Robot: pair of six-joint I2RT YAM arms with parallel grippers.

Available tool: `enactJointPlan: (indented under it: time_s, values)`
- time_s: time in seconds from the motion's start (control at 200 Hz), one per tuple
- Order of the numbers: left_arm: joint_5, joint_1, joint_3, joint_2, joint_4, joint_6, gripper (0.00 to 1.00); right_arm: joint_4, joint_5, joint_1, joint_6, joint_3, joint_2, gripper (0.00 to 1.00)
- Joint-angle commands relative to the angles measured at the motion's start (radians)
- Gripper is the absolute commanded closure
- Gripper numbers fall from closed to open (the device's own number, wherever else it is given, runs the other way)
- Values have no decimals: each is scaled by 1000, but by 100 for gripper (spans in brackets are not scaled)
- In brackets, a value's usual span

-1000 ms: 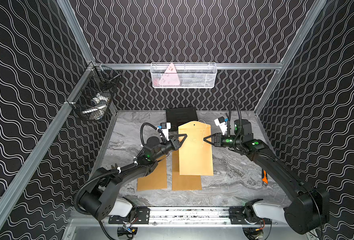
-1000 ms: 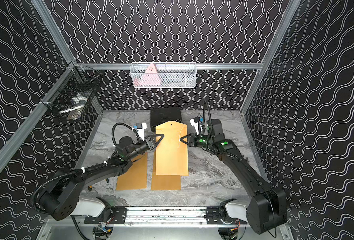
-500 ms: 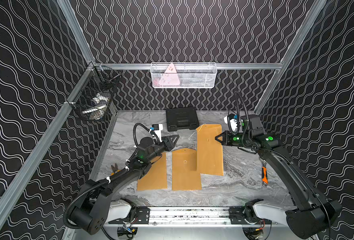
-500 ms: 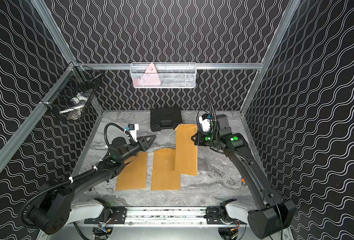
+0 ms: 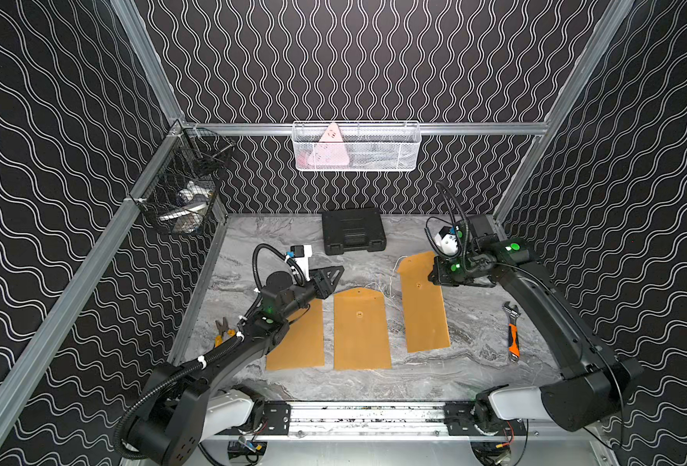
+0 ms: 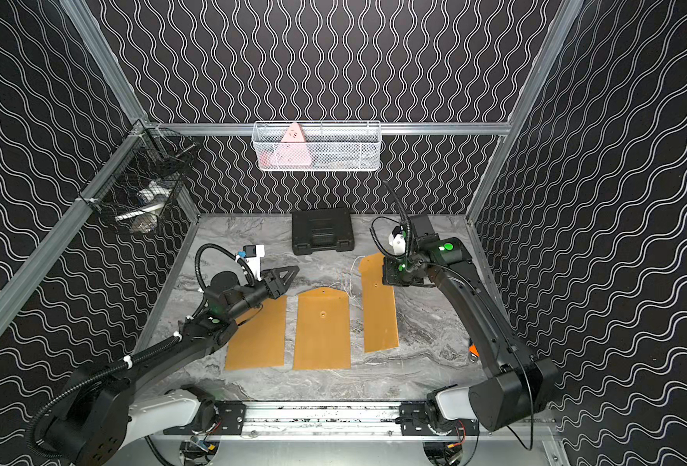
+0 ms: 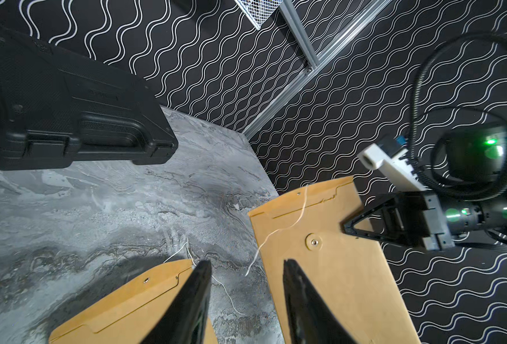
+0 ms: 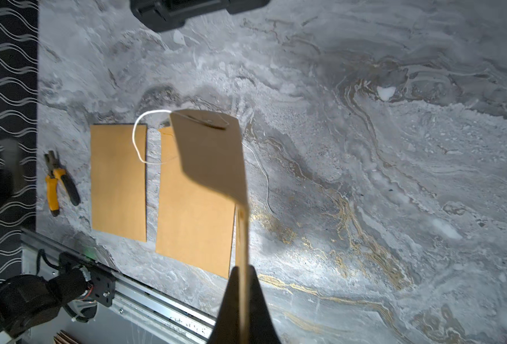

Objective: Open the file bag
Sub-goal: Place the file bag at the center of the board.

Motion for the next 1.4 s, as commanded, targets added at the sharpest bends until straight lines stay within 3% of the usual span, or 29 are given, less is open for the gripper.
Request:
enactJointPlan:
  time_s: [0.0, 0.305, 0.796, 1.396]
  values:
    - [3, 4, -7, -20, -8, 31, 57, -52, 20, -8, -41, -7, 30, 100]
    - [5, 10, -16, -33, -17, 41, 57, 59, -31, -55, -48, -103, 78, 100]
    - [13, 17, -12, -18, -17, 47, 57, 115, -145, -121, -99, -120, 194, 100]
    - [25, 20, -16, 7, 8, 33, 58, 169, -107, -123, -76, -147, 255, 100]
